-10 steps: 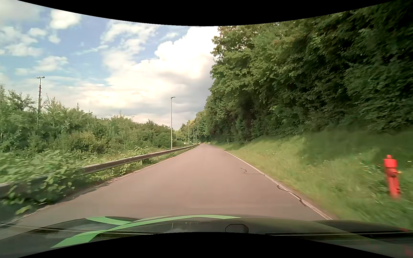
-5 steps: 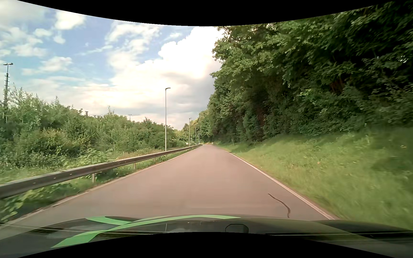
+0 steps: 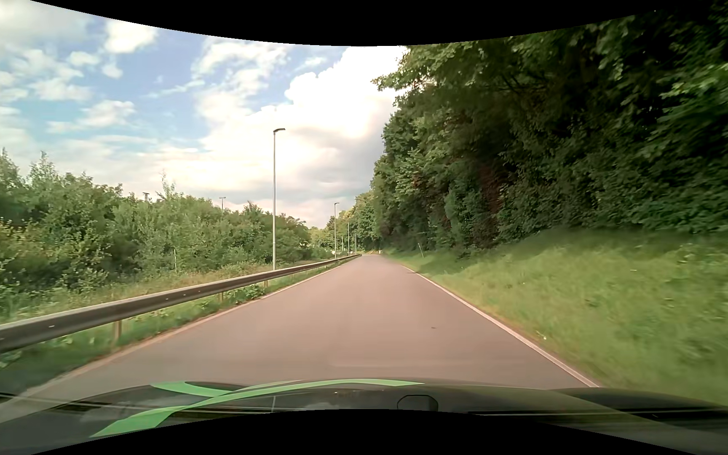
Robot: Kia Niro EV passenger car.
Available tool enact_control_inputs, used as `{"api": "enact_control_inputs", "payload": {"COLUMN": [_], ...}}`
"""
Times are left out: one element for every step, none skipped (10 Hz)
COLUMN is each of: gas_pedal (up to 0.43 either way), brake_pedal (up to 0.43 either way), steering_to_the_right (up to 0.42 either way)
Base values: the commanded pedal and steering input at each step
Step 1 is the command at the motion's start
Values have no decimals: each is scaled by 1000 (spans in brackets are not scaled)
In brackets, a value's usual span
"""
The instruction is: Follow the waypoints while adhering to traffic rules and regulations
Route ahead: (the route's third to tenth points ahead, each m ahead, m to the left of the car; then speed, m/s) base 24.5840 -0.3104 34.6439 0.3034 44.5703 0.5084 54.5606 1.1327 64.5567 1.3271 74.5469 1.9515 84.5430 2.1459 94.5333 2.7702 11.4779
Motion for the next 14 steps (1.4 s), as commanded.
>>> {"api": "enact_control_inputs", "payload": {"gas_pedal": [197, 197, 197, 197, 197, 197, 197, 197, 197, 197, 197, 197, 197, 197], "brake_pedal": [0, 0, 0, 0, 0, 0, 0, 0, 0, 0, 0, 0, 0, 0], "steering_to_the_right": [-6, -6, -6, -7, -7, -8, -9, -10, -10, -11, -11, -11, -11, -11]}}
